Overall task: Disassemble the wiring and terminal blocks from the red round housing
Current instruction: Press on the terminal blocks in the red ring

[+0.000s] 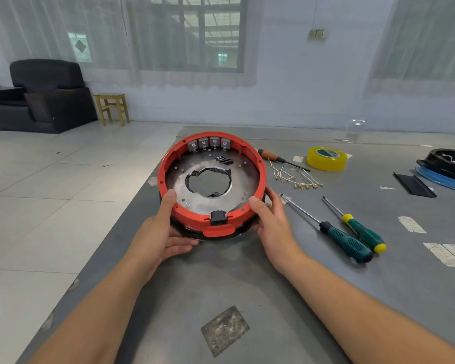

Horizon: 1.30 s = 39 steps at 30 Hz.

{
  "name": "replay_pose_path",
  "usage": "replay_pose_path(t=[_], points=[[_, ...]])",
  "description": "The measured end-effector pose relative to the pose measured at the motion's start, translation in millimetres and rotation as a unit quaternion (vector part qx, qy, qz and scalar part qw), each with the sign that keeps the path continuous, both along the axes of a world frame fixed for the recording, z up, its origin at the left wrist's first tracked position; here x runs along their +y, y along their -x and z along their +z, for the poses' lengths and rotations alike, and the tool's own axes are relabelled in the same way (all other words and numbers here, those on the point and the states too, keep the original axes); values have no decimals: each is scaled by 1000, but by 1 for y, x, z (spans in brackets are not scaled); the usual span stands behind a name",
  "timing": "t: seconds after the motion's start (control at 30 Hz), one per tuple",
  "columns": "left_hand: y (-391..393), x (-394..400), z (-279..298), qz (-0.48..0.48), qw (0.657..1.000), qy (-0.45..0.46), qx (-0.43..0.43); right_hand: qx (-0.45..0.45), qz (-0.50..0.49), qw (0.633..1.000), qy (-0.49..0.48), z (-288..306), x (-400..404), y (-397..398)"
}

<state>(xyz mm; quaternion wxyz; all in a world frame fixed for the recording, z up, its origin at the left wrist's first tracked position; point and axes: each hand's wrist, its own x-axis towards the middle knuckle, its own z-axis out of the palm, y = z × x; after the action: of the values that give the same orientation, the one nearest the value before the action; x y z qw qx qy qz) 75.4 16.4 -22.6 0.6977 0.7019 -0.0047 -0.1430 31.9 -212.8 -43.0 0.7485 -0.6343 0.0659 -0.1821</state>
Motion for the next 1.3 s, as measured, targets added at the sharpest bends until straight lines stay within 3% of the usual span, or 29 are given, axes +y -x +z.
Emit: replay_pose_path(t=[0.1, 0.23, 0.3, 0.43, 0.53, 0.73, 0.8, 0.87, 0.97, 1.2, 1.3], points=[[-2, 1, -1, 115, 985, -94, -93, 23, 8, 999, 35, -6, 6, 3], [8, -9, 1, 98, 971, -84, -201, 61, 23, 998, 18, -7, 7, 14], [7, -7, 2, 114, 974, -75, -181, 94, 14, 993, 66, -4, 5, 25], [5, -3, 3, 125, 983, -65, -118, 115, -34, 956, 266, 1, 7, 45], [7, -8, 0, 114, 986, -70, -104, 76, -43, 930, 357, 1, 5, 46], [7, -17, -10, 118, 974, -151, -118, -84, -50, 832, 547, 2, -4, 38], [9, -16, -8, 129, 948, -208, -203, -117, -40, 819, 561, 2, -5, 36], [12, -12, -2, 116, 892, -251, -358, -127, -28, 806, 577, 2, -7, 36], [18, -11, 5, -5, 814, -278, -509, -179, -24, 777, 604, 5, -2, 38], [17, -4, 8, -146, 695, -414, -569, -187, -35, 751, 632, 7, 12, 36], [20, 0, 4, -139, 677, -412, -593, -179, -41, 746, 640, 9, 14, 36]])
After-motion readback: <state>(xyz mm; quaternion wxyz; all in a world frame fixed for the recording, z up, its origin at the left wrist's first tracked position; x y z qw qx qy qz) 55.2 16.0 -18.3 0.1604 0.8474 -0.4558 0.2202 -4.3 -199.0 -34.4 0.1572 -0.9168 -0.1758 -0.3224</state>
